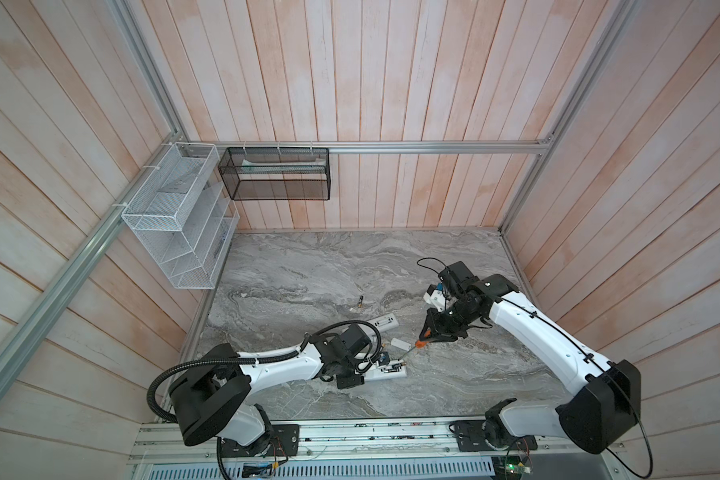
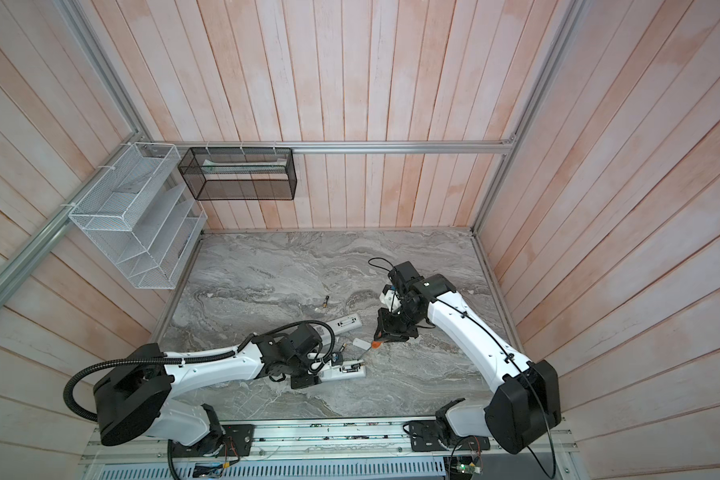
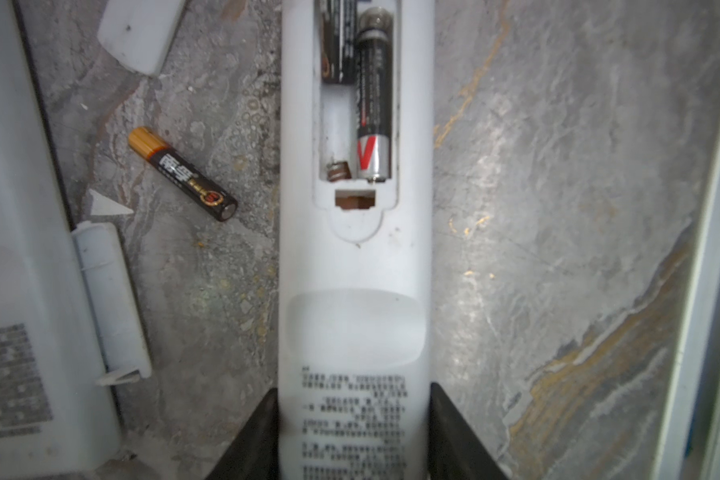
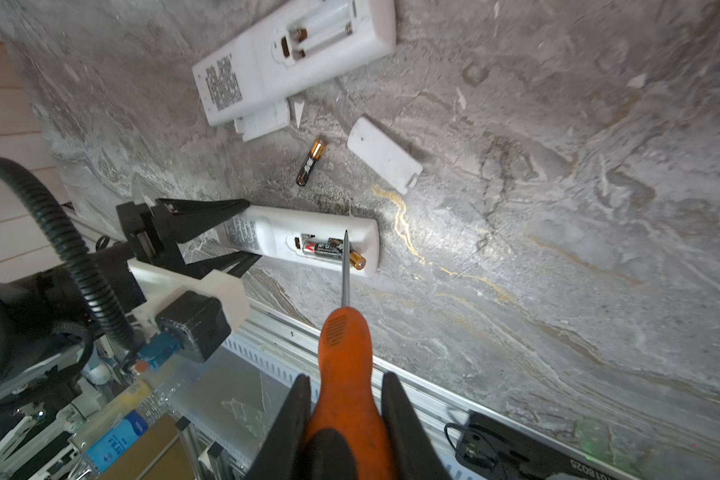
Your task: Unload the batteries from the remote control
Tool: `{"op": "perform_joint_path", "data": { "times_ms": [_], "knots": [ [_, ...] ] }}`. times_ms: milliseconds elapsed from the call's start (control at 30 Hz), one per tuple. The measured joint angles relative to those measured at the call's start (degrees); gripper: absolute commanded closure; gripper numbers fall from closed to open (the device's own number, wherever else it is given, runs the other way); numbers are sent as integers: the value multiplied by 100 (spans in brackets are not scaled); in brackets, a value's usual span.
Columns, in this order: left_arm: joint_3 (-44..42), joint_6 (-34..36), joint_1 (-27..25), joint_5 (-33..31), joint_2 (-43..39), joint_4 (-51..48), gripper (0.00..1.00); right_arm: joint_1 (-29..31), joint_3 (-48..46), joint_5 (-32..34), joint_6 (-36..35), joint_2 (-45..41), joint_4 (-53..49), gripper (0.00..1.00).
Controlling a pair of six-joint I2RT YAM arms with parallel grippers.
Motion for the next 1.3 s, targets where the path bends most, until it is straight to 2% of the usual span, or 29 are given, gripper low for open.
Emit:
{"op": "perform_joint_path", "data": {
  "times_ms": [267,467,600,800,967,1300],
  "knots": [
    [0,0,0,-2,0,-2,86,-199,457,98,-208,61,-125,86],
    [0,0,0,0,2,-9,86,-203,472,-205,-177,-72,-101,86],
    [2,-2,0,11,31,-9,87,-201,-2,-507,13,-638,7,86],
    [11,-24,0,35,74,-11,87,85,-997,-892,750,-1458,262,86],
    [11,-24,0,26,74,-11,87,142,-1123,-892,1082,-1488,461,86],
    [11,-24,0,24,74,-11,87,142,-1132,-632,1058,-1143,557,86]
  ]
}}
